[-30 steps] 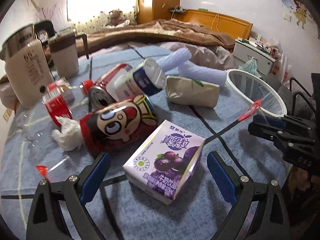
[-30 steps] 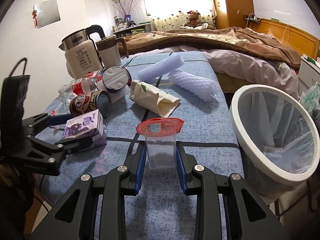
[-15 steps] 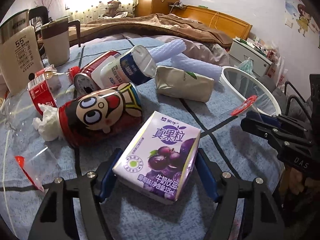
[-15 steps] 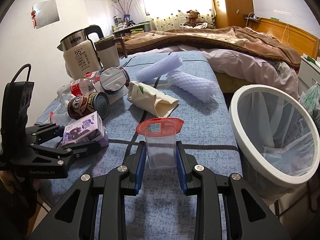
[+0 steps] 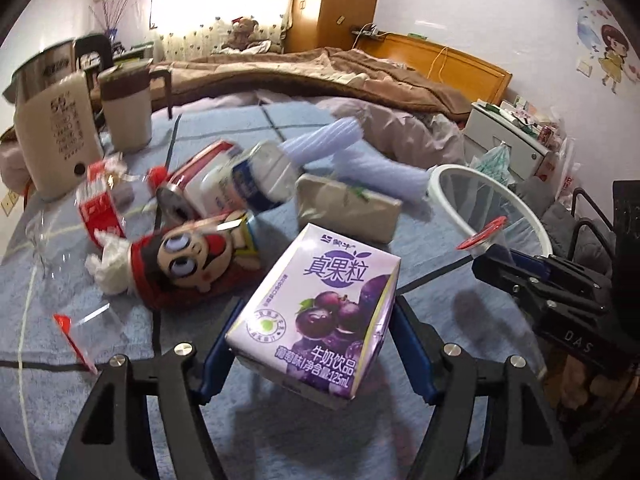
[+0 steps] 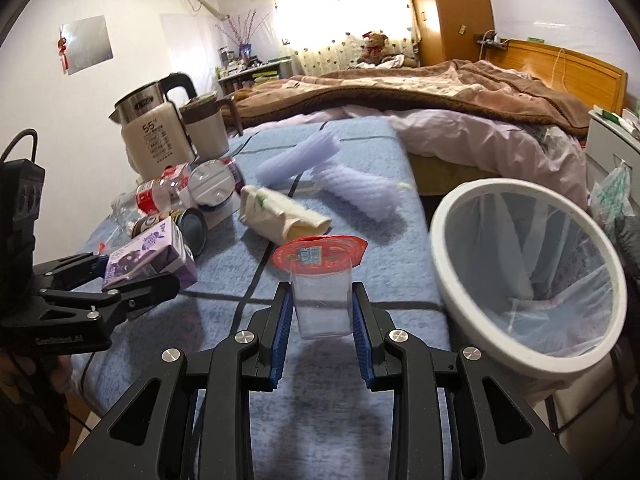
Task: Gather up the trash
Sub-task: 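Carry both items over the mesh trash bin and open both tools to drop them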
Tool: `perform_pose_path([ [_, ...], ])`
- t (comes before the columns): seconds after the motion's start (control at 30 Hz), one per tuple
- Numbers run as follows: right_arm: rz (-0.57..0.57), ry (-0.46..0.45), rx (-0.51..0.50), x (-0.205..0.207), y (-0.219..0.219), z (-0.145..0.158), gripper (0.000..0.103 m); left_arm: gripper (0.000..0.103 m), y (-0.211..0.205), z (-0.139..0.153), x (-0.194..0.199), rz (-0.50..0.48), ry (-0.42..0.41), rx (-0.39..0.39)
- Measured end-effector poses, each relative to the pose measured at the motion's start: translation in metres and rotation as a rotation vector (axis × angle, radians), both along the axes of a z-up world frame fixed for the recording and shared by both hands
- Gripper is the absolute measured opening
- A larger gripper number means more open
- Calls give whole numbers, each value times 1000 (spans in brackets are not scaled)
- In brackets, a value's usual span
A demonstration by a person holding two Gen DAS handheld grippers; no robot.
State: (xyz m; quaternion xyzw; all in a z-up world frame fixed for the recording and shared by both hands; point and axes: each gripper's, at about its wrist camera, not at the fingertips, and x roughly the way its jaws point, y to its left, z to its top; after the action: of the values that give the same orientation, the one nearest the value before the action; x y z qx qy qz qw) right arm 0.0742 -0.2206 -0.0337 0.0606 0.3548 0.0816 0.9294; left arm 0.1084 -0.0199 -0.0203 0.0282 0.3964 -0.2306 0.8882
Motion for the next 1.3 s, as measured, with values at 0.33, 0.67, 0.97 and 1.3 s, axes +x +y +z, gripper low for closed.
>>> perform_pose_path([
  [0.33, -167, -68, -23, -8, -61, 28, 30, 74, -49, 27, 15, -66, -39, -80],
  [0.67, -312, -62, -46, -8, -125, 38, 30, 74, -131, 38, 28, -174, -37, -112],
  [0.97, -358, 18, -89, 4, -164, 17, 30, 74, -192, 27, 35, -234, -7, -84],
  [1.3, -355, 93, -105, 23, -186, -4, 31, 74, -219, 8, 49, -231, 60, -47],
])
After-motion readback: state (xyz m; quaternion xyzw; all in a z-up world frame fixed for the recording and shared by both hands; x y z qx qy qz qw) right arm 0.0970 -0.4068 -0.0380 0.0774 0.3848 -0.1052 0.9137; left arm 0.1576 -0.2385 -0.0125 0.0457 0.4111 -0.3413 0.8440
